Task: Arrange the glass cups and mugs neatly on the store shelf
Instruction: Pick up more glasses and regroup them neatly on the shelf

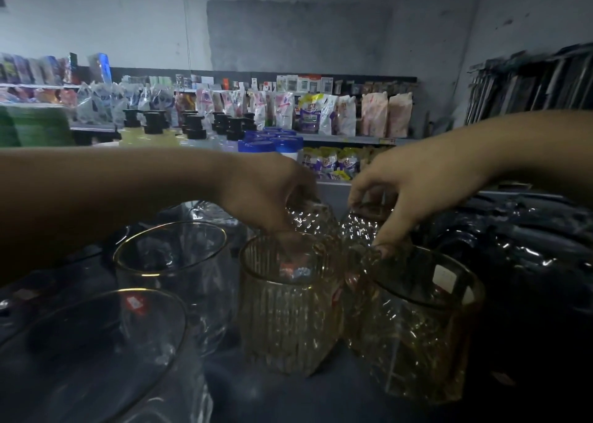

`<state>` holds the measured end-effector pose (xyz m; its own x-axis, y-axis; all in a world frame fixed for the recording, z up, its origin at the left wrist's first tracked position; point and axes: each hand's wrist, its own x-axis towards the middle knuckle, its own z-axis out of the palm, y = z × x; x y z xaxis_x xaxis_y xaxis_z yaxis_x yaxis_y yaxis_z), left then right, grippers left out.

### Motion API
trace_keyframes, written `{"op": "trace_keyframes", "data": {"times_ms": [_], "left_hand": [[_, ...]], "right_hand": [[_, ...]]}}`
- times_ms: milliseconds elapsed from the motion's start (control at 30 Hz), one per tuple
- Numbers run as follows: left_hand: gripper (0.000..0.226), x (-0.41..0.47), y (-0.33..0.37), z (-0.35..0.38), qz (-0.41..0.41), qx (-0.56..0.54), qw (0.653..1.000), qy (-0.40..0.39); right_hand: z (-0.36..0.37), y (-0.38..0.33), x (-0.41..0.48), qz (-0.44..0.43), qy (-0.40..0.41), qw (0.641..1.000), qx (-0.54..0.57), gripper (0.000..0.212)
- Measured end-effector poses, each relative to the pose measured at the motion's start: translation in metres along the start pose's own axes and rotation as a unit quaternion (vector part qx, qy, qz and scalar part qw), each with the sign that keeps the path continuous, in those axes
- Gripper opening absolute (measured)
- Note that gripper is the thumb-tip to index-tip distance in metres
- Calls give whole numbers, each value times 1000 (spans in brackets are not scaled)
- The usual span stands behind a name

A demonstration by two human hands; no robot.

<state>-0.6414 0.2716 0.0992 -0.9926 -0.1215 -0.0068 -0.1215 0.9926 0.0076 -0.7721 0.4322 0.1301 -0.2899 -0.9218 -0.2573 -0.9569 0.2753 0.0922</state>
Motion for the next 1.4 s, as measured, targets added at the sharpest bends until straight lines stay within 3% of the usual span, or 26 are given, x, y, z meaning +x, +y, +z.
{"op": "trace_keyframes", "data": {"times_ms": [233,367,500,633,700,1300,1400], "left_hand": [[67,10,-11,7,2,-51,999,-16],[89,6,-21,-4,11,-102,991,-84],[103,5,-26,-9,30,-117,989,-90],[67,0,-26,-14,45,-123,986,-103],[60,-2,-25,-16,54,-108,988,-100],[72,-26,15,-20,-16,-57,996,-66],[61,-34,25,-21,-10,-37,999,-21]], "right_hand": [[3,7,0,-6,7,1000,13,74],[2,7,-2,1,-3,1000,17,86],[3,6,-3,3,-10,1000,13,79],[6,5,-4,5,-3,1000,24,79],[9,4,-6,3,11,1000,9,81],[20,-10,-25,4,89,994,-57,75],[19,-12,-30,1,100,994,-50,74]]}}
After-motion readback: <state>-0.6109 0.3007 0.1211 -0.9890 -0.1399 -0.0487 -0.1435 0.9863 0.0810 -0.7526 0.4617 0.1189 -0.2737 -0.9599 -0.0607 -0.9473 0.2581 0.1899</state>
